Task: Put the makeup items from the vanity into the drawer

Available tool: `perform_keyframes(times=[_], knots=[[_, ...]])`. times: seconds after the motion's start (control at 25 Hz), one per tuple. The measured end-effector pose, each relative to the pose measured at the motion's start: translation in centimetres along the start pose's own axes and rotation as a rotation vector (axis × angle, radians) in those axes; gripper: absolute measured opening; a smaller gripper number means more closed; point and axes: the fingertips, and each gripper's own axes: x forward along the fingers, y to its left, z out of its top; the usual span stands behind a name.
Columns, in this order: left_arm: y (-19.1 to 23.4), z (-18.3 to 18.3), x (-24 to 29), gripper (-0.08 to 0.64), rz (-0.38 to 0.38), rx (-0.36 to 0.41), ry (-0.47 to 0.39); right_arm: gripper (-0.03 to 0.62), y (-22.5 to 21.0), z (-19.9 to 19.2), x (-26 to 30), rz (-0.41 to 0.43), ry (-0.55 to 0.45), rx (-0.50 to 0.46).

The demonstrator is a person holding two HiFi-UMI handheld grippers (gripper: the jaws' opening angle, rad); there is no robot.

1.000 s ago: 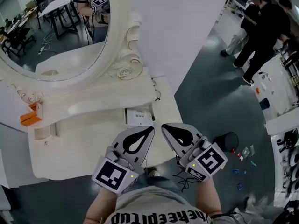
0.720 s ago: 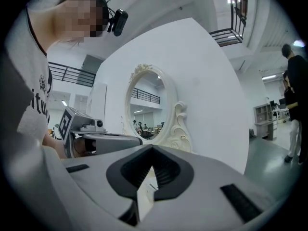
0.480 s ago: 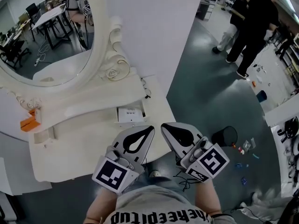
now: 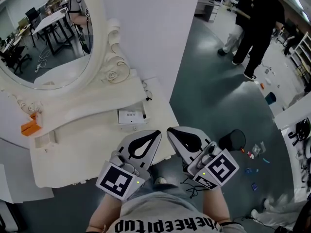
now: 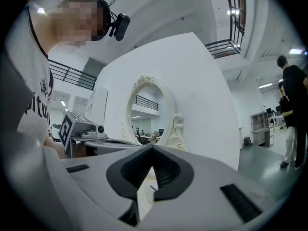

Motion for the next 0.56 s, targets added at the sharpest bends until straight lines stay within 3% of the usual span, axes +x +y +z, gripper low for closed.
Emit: perform_keyframes(times=[0.56], knots=[[-1.3, 0.1, 0.2, 0.021, 0.002, 0.003, -0.005, 0.009, 0.3, 0.6, -1.3, 0.0, -0.019, -0.016]])
